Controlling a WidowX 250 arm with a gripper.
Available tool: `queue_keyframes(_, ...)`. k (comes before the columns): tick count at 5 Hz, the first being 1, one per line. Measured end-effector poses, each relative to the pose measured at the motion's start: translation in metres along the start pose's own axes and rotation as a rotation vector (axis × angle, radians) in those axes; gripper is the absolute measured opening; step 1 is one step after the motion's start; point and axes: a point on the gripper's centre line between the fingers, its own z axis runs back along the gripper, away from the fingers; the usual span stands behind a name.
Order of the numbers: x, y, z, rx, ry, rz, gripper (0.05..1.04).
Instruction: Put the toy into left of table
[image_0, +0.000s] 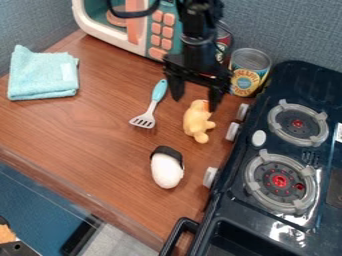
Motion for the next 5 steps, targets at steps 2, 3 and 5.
queue_keyframes(2, 0.002, -0.004, -0.017, -0.008, 0.036, -0.017, 0.999)
queue_keyframes(3, -0.001, 0.003, -0.024, 0.034, 0.076, 0.003, 0.999)
queue_keyframes(5, -0.008, 0.013, -0.031, 0.092, 0.127, 0.033, 0.666)
